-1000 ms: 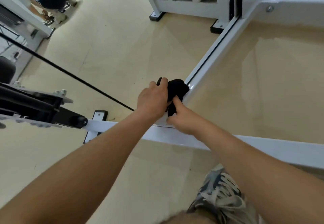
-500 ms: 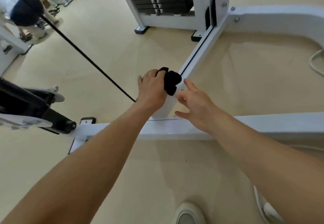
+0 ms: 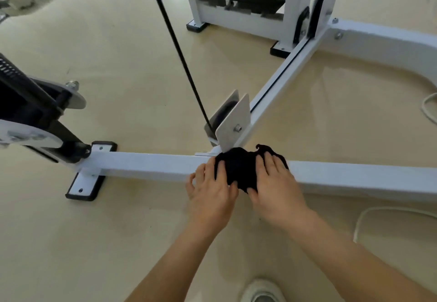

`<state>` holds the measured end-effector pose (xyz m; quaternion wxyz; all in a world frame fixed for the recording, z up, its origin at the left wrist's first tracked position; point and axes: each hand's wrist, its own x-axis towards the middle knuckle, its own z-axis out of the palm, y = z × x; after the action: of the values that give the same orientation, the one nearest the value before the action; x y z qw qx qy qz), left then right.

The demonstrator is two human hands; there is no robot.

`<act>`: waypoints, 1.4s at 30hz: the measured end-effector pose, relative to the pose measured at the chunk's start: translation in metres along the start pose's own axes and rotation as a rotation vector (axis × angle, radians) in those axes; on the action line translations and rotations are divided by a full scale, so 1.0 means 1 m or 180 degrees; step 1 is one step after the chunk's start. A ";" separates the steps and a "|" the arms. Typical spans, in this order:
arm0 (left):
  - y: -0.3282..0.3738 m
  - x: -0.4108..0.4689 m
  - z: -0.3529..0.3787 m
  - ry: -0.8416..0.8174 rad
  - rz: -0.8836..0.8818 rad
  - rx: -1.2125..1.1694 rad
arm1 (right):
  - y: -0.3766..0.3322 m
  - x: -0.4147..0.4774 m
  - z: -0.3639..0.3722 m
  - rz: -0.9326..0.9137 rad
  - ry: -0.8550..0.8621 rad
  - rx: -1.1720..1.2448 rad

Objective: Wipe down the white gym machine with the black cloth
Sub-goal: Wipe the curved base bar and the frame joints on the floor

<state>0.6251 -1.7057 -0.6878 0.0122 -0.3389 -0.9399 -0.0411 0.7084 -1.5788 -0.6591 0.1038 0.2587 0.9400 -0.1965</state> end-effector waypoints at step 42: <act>-0.015 -0.001 0.008 -0.0240 0.0699 -0.0264 | 0.015 -0.013 0.021 -0.0144 0.0244 -0.0247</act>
<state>0.6164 -1.7173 -0.6972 -0.0327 -0.4413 -0.8944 -0.0657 0.7292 -1.5812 -0.6789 0.0732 0.2405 0.9558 -0.1522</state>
